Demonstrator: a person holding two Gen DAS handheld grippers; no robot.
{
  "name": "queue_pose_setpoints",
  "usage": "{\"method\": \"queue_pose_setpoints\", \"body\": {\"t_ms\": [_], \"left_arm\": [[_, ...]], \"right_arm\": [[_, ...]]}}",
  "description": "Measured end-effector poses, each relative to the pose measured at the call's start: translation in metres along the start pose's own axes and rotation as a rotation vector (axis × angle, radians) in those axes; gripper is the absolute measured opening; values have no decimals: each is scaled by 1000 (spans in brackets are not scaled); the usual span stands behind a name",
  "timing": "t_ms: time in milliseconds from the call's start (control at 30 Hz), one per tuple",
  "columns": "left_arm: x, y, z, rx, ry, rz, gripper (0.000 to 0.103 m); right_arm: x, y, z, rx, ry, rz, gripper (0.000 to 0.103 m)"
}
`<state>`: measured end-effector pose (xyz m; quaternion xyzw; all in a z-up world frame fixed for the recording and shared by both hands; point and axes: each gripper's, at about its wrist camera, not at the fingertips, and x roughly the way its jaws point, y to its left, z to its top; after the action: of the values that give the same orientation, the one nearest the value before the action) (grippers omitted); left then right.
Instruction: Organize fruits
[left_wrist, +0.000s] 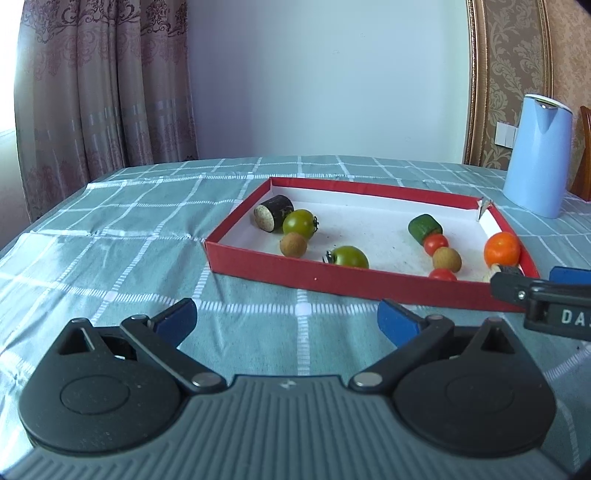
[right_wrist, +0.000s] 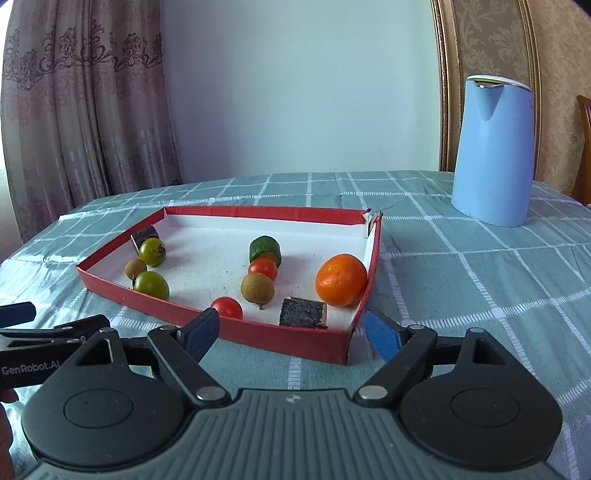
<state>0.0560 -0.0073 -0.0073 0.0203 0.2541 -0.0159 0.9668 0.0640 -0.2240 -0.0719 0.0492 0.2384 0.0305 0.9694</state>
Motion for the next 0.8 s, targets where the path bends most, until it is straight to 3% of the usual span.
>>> {"method": "queue_pose_setpoints", "body": {"t_ms": [800], "left_arm": [[1,-2,-1,14,-3,20,103]], "right_arm": [[3,8,-5,-39,30,6,86]]}}
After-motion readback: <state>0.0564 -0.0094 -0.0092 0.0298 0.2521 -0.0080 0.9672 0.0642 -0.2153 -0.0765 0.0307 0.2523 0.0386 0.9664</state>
